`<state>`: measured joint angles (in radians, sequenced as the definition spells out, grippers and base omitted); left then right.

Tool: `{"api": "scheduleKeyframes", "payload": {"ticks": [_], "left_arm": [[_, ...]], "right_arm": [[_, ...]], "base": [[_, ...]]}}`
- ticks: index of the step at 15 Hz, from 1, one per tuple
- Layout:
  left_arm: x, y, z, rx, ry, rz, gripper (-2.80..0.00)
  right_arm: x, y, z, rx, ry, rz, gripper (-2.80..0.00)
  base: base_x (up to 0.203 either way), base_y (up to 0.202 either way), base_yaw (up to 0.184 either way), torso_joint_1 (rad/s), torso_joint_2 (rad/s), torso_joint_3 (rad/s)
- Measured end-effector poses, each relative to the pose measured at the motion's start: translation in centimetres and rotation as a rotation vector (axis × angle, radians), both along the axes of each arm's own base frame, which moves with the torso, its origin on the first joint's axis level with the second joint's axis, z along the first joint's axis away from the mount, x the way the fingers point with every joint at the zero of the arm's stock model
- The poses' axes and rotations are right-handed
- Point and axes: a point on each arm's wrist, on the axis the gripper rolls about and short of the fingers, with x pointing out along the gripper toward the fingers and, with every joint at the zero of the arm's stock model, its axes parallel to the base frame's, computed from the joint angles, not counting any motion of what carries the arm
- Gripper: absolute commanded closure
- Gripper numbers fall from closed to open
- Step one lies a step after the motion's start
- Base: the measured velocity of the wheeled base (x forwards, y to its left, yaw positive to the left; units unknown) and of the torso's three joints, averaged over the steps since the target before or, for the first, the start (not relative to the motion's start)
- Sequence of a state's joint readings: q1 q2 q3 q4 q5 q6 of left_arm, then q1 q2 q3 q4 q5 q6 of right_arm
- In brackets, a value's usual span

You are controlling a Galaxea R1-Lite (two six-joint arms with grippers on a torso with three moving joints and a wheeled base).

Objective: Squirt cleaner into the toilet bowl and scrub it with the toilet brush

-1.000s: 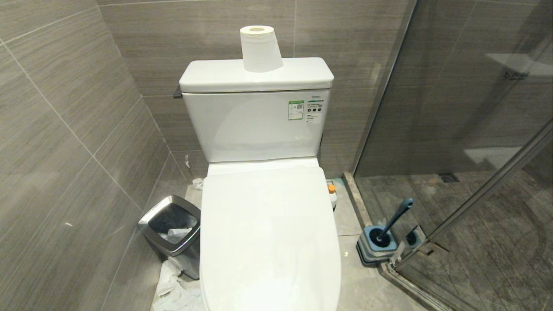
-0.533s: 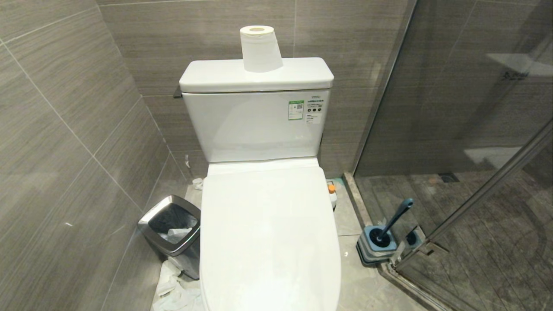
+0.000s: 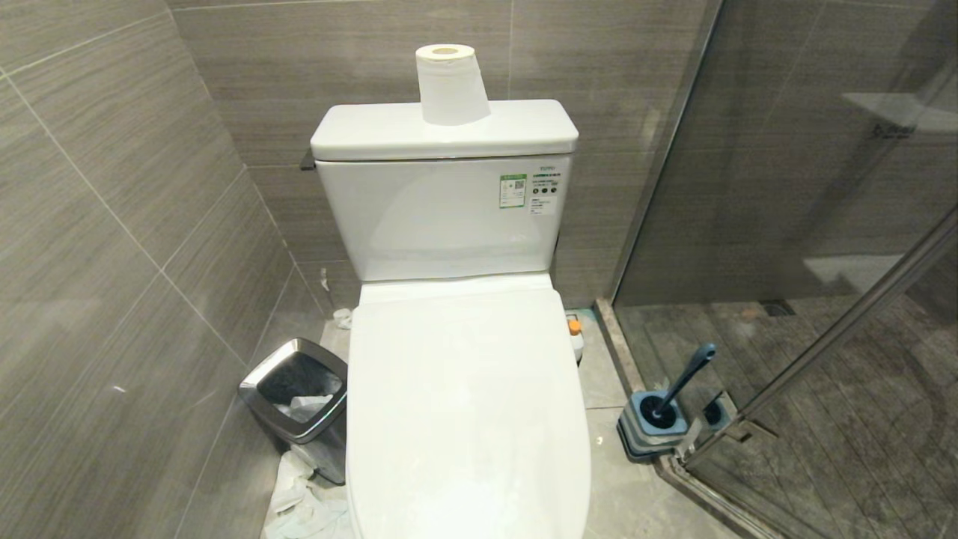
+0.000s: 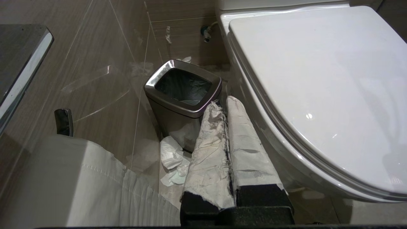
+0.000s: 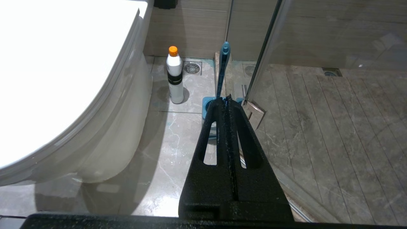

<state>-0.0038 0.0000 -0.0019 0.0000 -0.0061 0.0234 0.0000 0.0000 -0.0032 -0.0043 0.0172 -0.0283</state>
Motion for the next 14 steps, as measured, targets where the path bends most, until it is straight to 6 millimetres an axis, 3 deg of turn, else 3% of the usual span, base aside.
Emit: {"api": "scheduleKeyframes", "payload": {"ticks": [14], "left_arm": [[-0.01, 0.00, -0.04, 0.001, 0.006, 0.001, 0.00]], "right_arm": [[0.00, 0.00, 0.00, 0.000, 0.000, 0.001, 0.00]], "base": [[0.000, 0.000, 0.000, 0.000, 0.00, 0.000]]}}
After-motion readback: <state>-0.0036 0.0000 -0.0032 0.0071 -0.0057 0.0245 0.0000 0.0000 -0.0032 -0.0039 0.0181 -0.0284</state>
